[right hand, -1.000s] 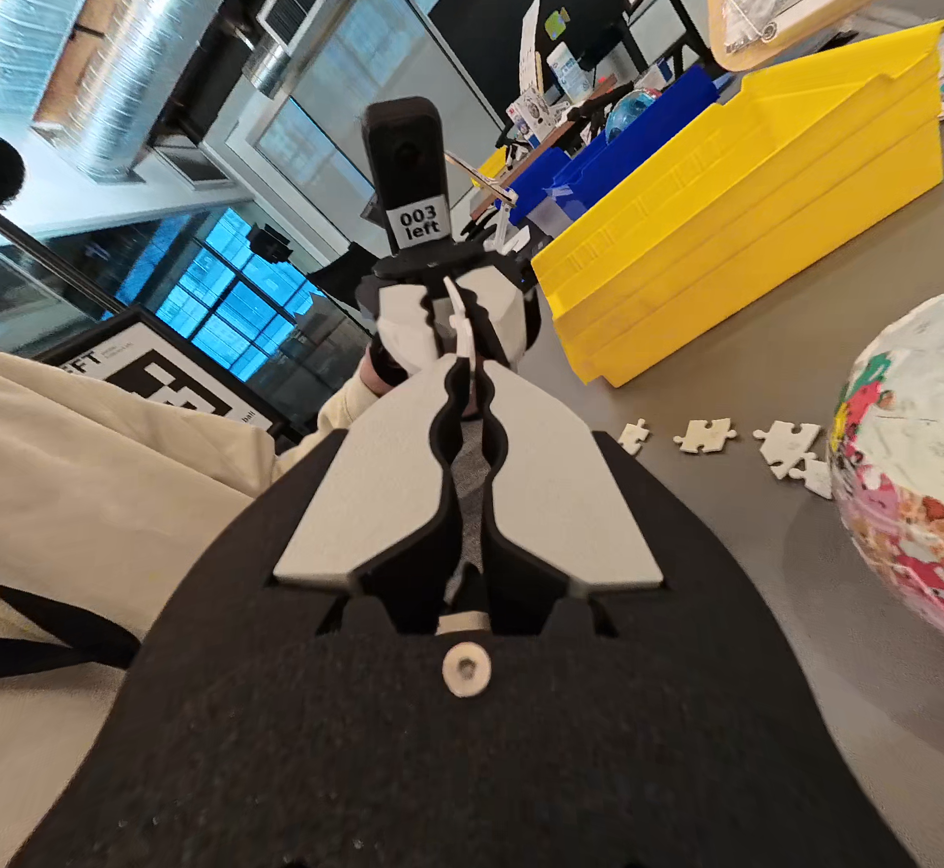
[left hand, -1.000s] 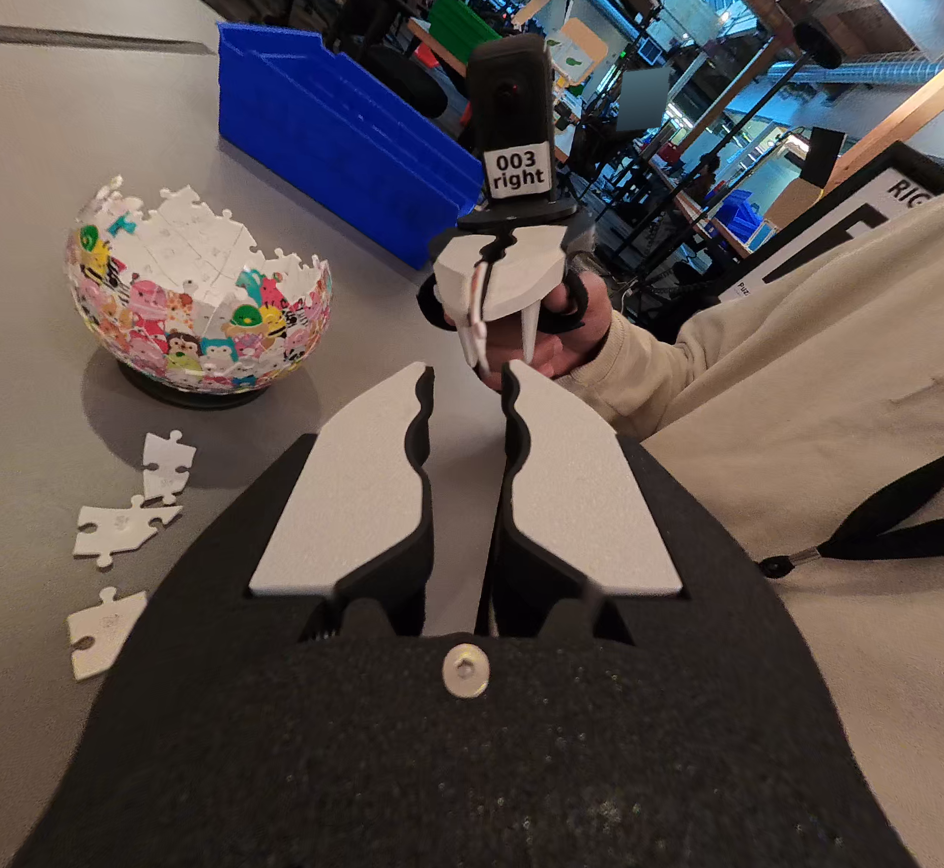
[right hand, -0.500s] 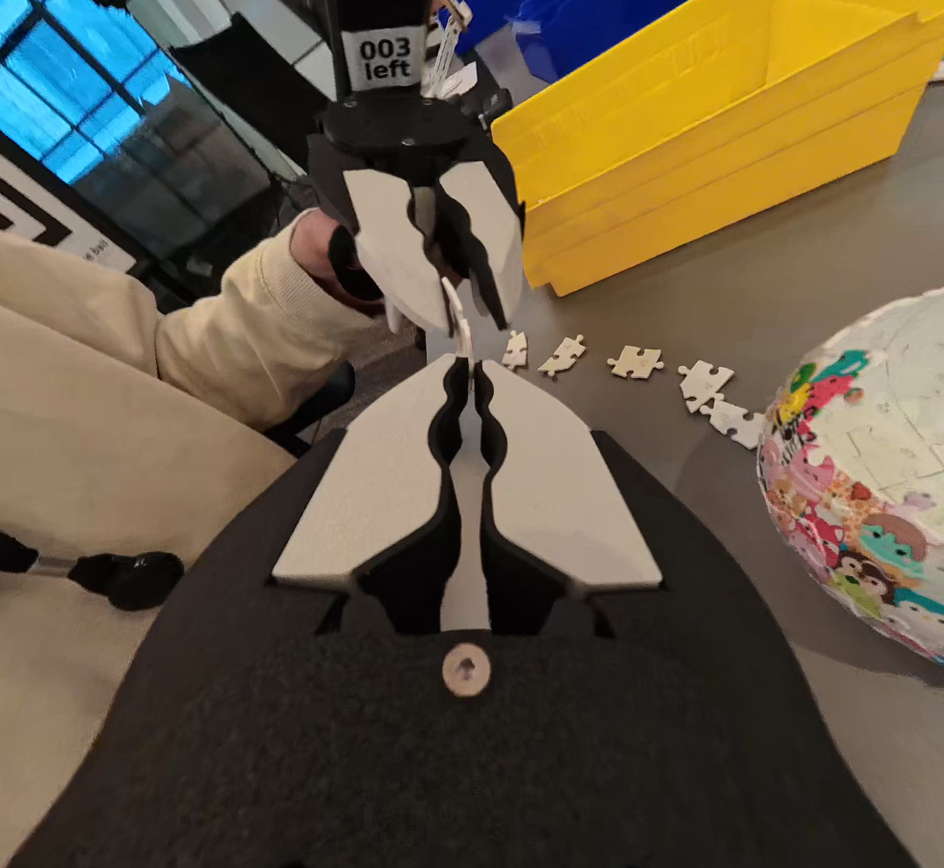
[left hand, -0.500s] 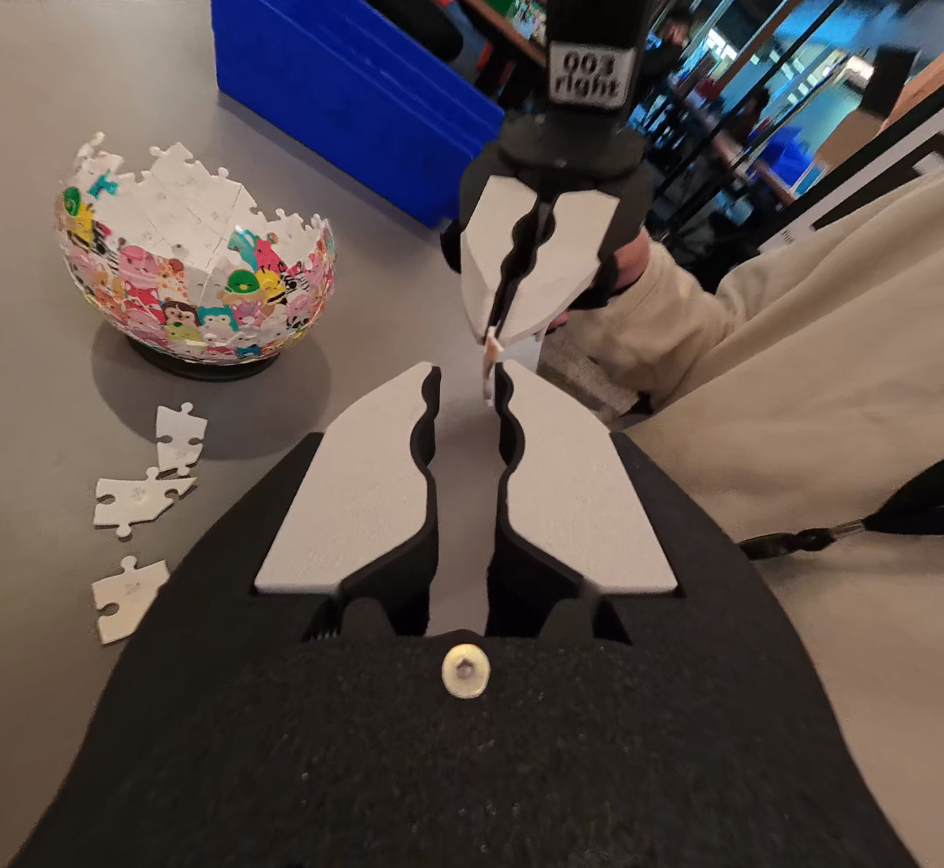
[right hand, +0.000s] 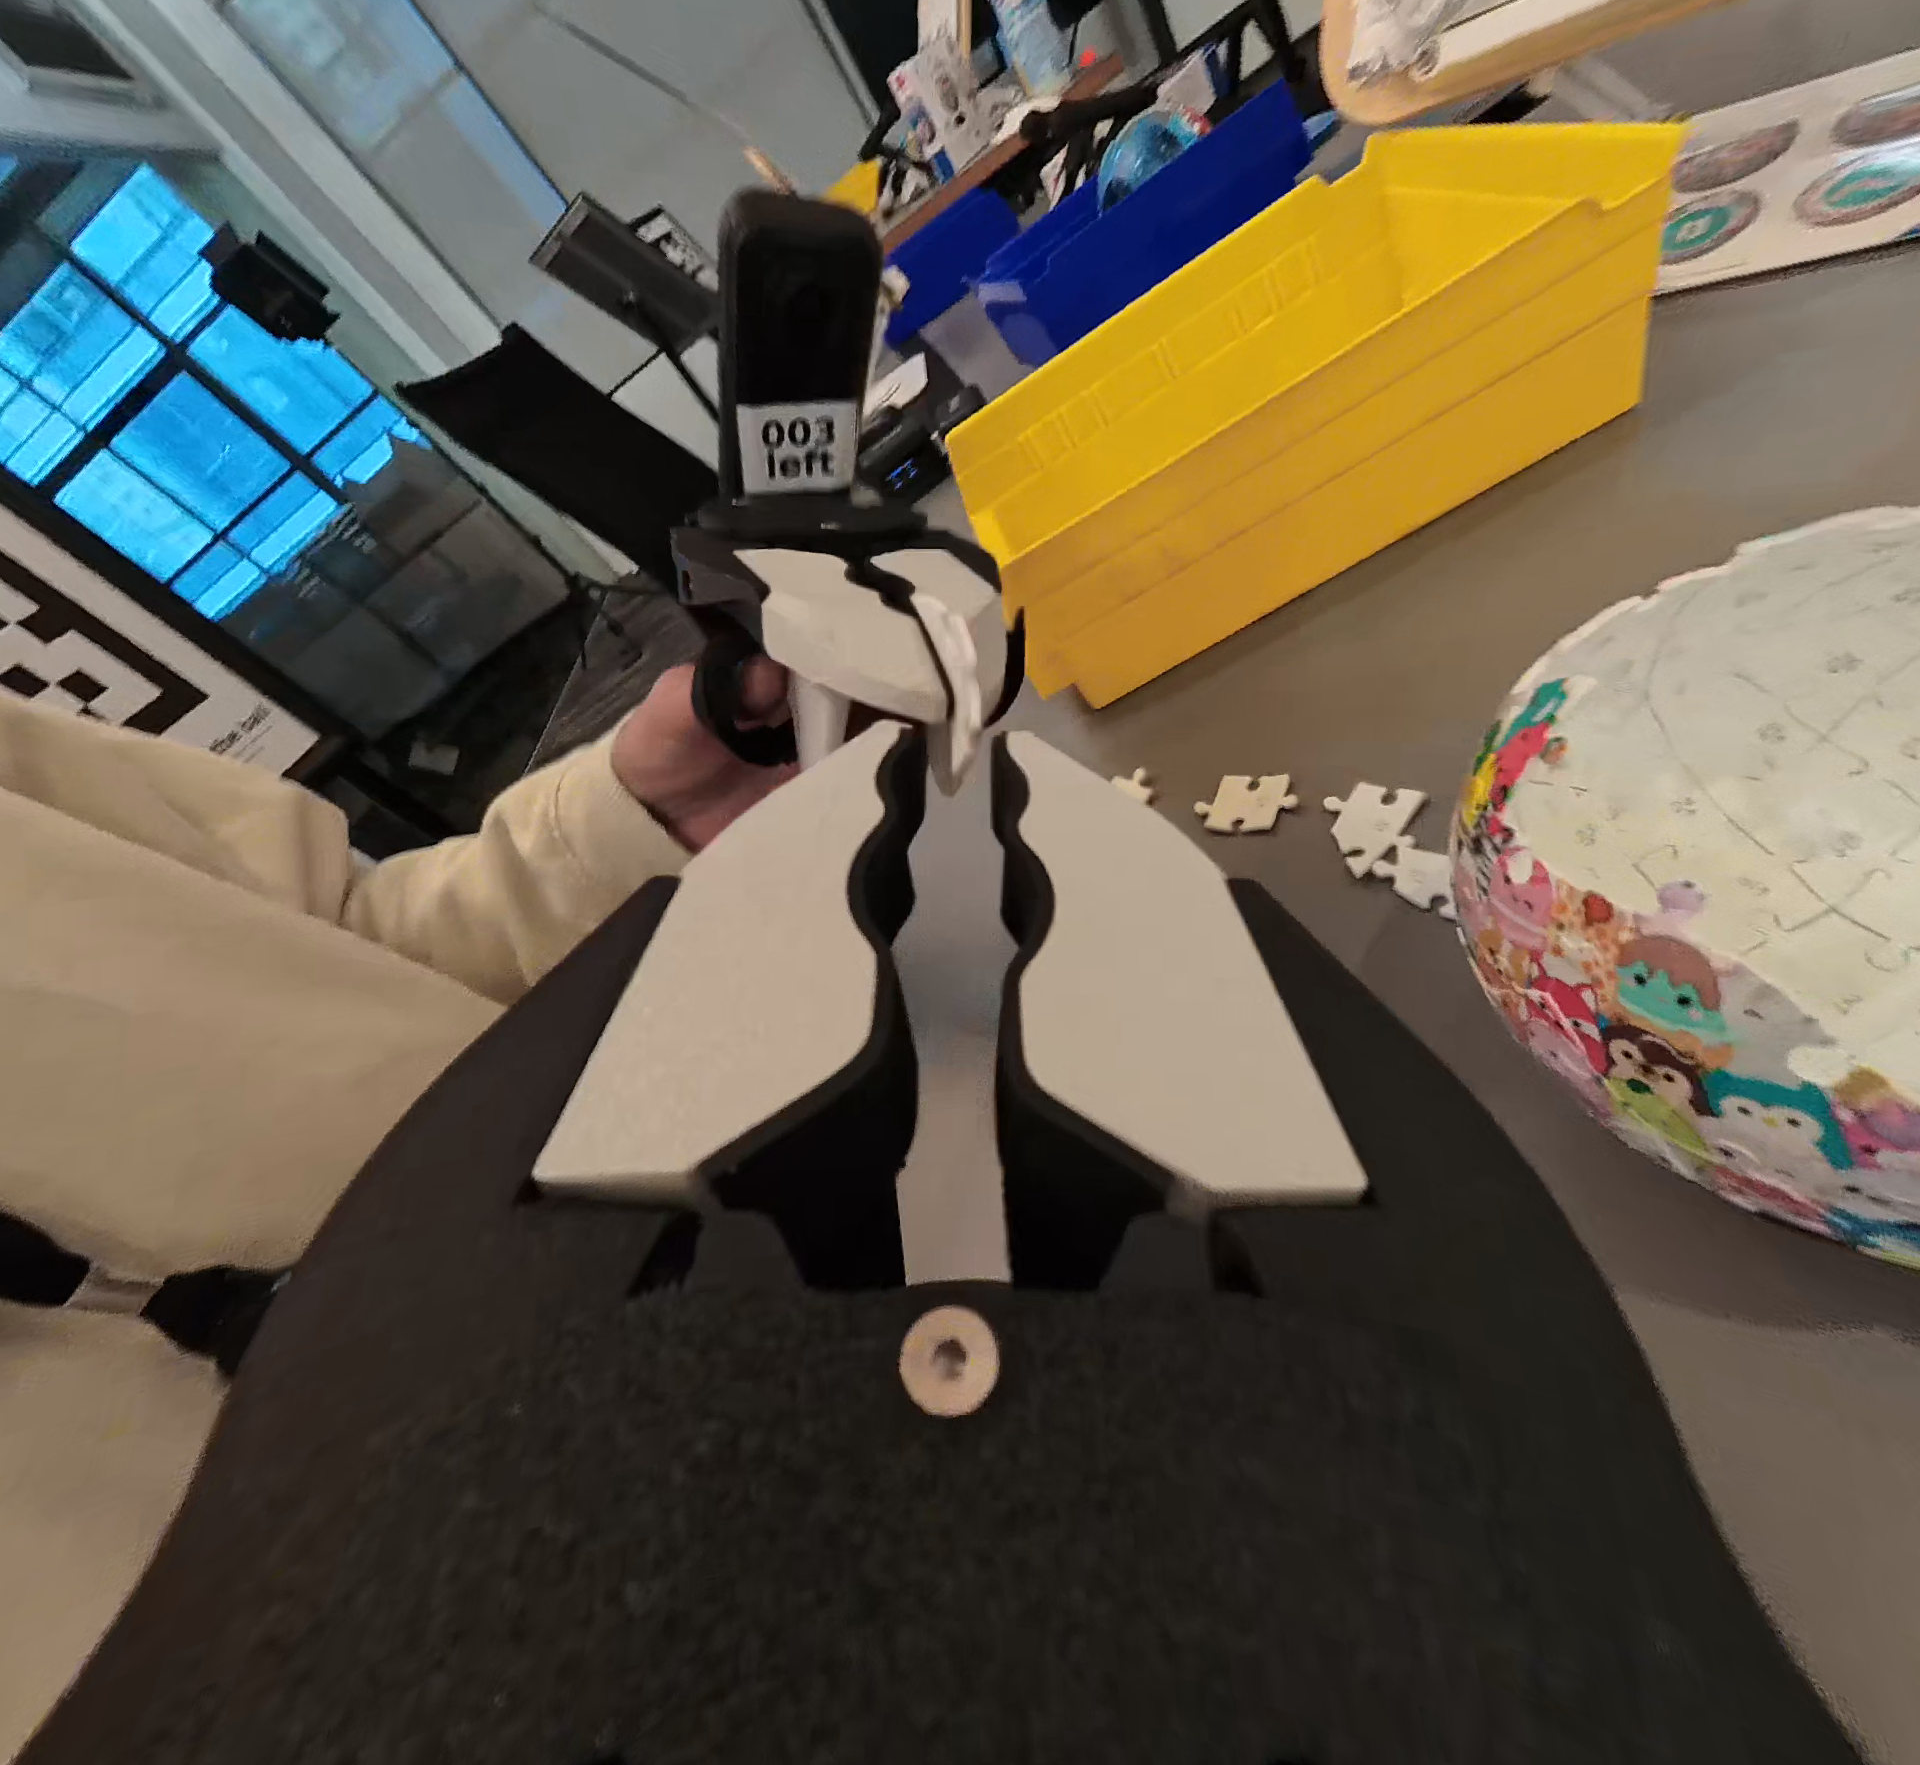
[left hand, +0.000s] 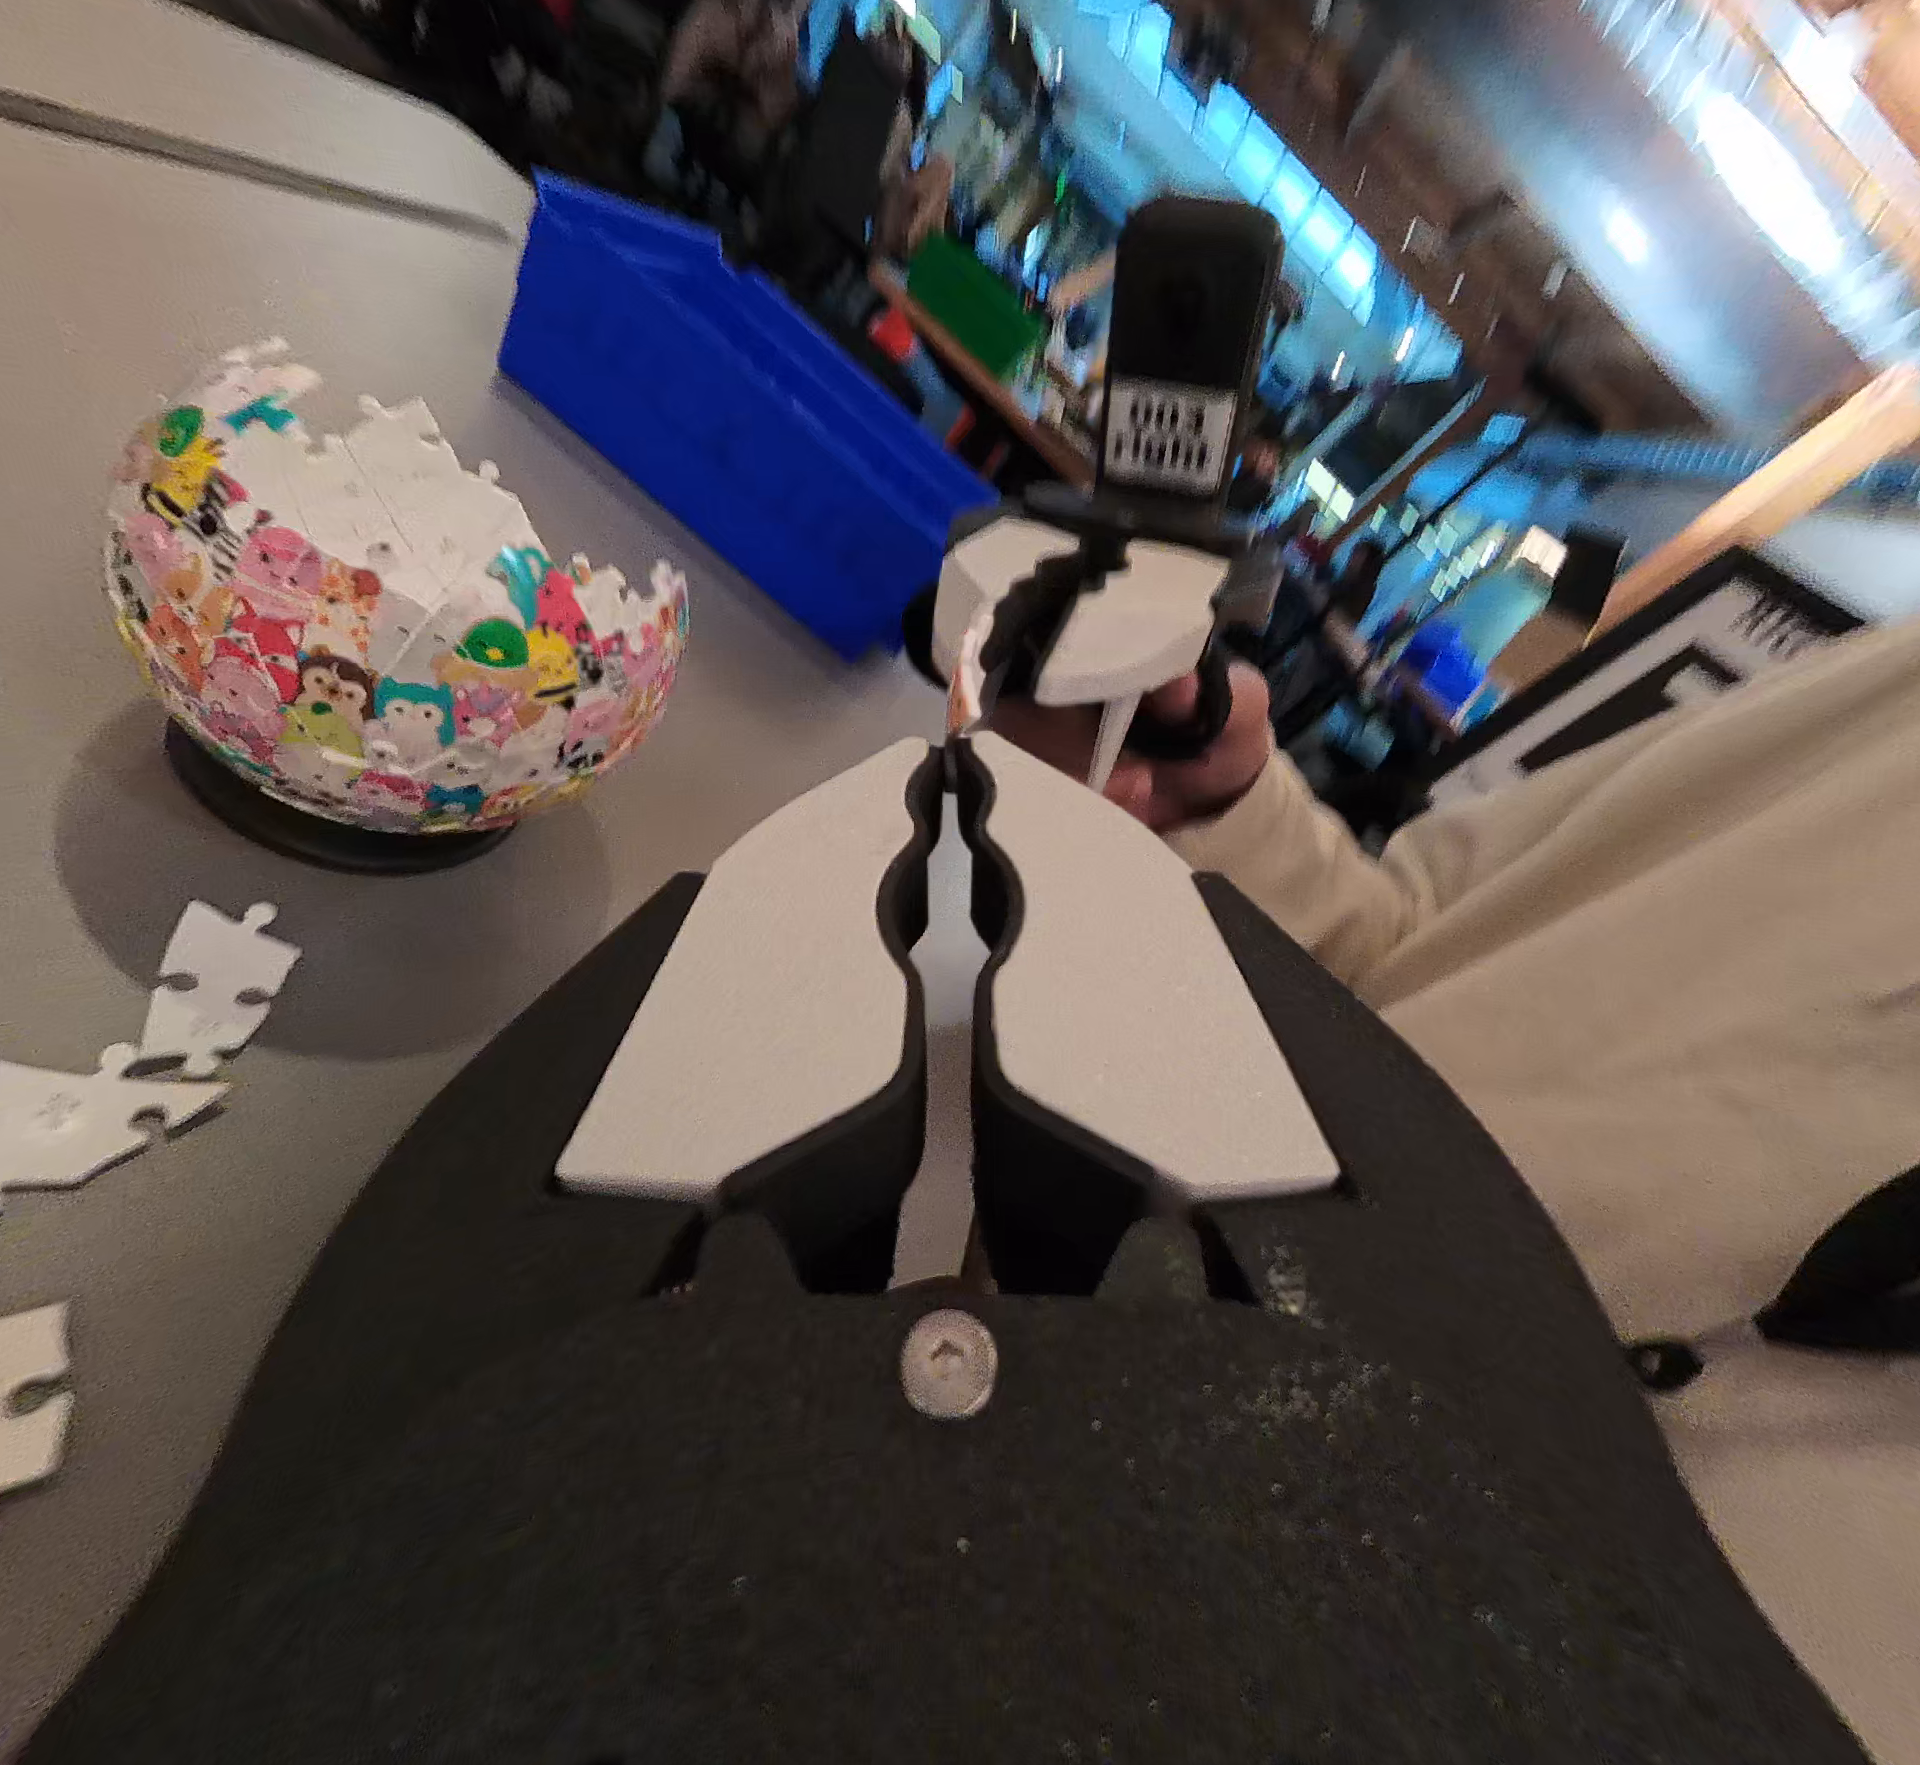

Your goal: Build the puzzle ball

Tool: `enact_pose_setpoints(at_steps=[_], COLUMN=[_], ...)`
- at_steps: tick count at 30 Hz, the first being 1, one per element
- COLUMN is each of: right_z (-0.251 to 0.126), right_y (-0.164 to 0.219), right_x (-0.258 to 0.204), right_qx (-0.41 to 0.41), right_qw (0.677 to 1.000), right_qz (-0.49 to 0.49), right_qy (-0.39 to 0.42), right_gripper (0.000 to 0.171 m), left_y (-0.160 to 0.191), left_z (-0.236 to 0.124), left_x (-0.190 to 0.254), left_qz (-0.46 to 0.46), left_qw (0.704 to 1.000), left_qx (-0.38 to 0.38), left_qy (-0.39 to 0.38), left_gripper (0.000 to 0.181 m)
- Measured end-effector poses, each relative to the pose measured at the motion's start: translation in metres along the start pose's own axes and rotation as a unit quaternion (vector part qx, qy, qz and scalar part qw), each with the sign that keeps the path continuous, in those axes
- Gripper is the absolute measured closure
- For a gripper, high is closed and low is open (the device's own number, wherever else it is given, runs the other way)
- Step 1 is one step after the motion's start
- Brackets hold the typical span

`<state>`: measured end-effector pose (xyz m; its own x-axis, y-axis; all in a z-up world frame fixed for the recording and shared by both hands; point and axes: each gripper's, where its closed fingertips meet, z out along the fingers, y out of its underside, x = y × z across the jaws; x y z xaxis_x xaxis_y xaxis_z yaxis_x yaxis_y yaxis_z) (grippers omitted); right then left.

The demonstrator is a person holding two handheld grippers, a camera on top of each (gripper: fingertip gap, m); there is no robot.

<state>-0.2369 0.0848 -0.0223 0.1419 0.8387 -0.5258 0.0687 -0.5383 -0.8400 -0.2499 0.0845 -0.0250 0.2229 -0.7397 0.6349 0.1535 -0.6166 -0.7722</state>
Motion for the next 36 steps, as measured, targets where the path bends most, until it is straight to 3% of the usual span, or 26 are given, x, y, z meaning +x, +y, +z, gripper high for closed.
enact_pose_setpoints(at_steps=[4, 10, 15, 22, 25, 27, 32, 36], right_z=[0.004, 0.007, 0.002, -0.012, -0.015, -0.016, -0.019, -0.032], right_y=[0.005, -0.001, 0.002, 0.012, 0.015, 0.013, 0.001, 0.007], right_x=[0.003, -0.012, -0.009, -0.013, -0.016, -0.021, -0.03, -0.025], right_qx=[0.041, 0.103, 0.095, -0.033, -0.073, -0.082, -0.066, -0.096], right_qw=[0.999, 0.992, 0.993, 0.999, 0.996, 0.995, 0.997, 0.994], right_qz=[0.032, 0.07, 0.073, -0.006, -0.041, -0.052, -0.049, -0.048], right_qy=[0.017, -0.02, -0.005, 0.011, 0.018, 0.015, 0.007, 0.021], right_gripper=[0.158, 0.163, 0.169, 0.169, 0.169, 0.169, 0.169, 0.169], left_y=[-0.013, -0.006, 0.0, 0.011, 0.019, 0.024, 0.039, 0.037], left_z=[-0.002, 0.007, 0.011, -0.003, 0.002, 0.006, 0.024, 0.01], left_x=[0.006, 0.013, 0.014, 0.012, 0.015, 0.016, 0.025, 0.026], left_qz=[-0.067, -0.079, -0.061, 0.01, 0.032, 0.044, 0.037, 0.038], left_qw=[0.989, 0.982, 0.986, 0.998, 0.999, 0.999, 0.999, 0.999], left_qx=[0.118, 0.155, 0.143, 0.063, 0.029, 0.02, 0.004, 0.036], left_qy=[0.057, 0.076, 0.057, 0.014, 0.003, -0.004, 0.001, -0.015], left_gripper=[0.18, 0.18, 0.18, 0.164, 0.166, 0.181, 0.181, 0.181])
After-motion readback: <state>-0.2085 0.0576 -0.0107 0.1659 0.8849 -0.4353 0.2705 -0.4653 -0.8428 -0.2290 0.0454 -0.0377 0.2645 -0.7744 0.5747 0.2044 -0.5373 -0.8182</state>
